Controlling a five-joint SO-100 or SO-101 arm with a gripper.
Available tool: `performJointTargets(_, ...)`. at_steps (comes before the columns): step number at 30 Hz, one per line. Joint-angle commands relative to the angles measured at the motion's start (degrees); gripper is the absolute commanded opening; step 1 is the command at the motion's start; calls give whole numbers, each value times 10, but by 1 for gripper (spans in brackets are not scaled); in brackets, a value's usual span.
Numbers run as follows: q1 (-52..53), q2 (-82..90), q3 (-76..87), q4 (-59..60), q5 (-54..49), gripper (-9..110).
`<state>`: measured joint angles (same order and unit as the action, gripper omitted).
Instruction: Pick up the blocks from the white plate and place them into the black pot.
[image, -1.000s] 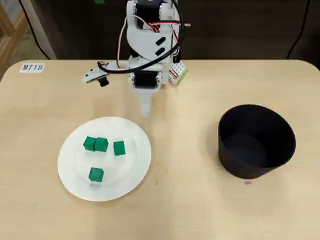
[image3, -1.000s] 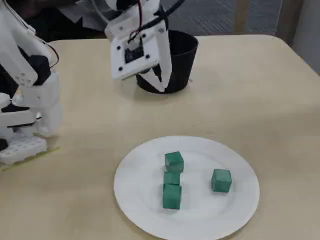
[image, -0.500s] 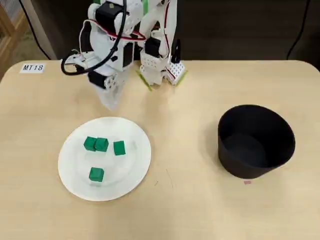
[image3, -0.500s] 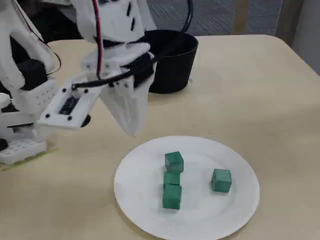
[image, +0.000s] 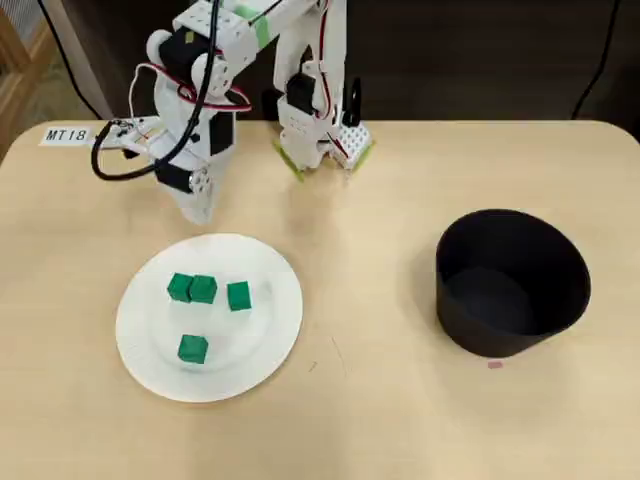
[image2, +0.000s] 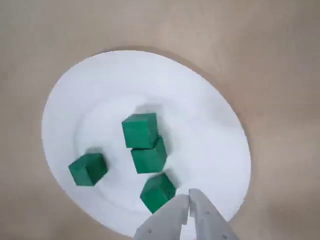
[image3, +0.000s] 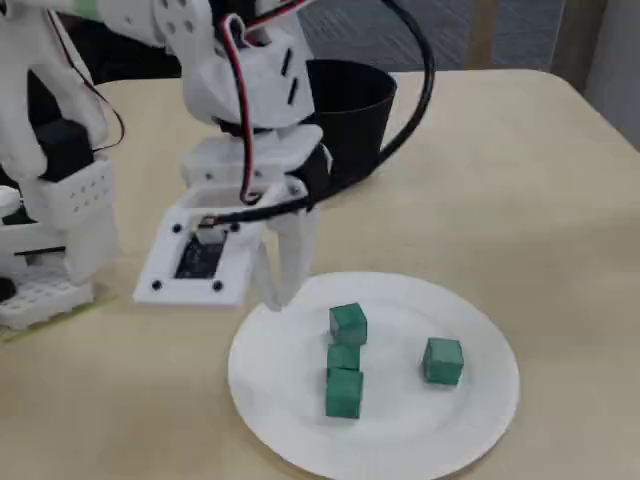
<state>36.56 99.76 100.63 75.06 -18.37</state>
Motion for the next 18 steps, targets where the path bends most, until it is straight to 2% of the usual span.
performJointTargets(1,10,-27,-41,-13,-6,-2)
performJointTargets(4,19,-62,-58,-18,-3,-2)
performJointTargets(8,33,-72,-60,-18,-9,17)
performJointTargets(10,33,-74,-60,-18,-10,23)
performJointTargets(15,35,-81,-60,-4,8,32)
performJointTargets(18,28,-94,-60,-4,18,34)
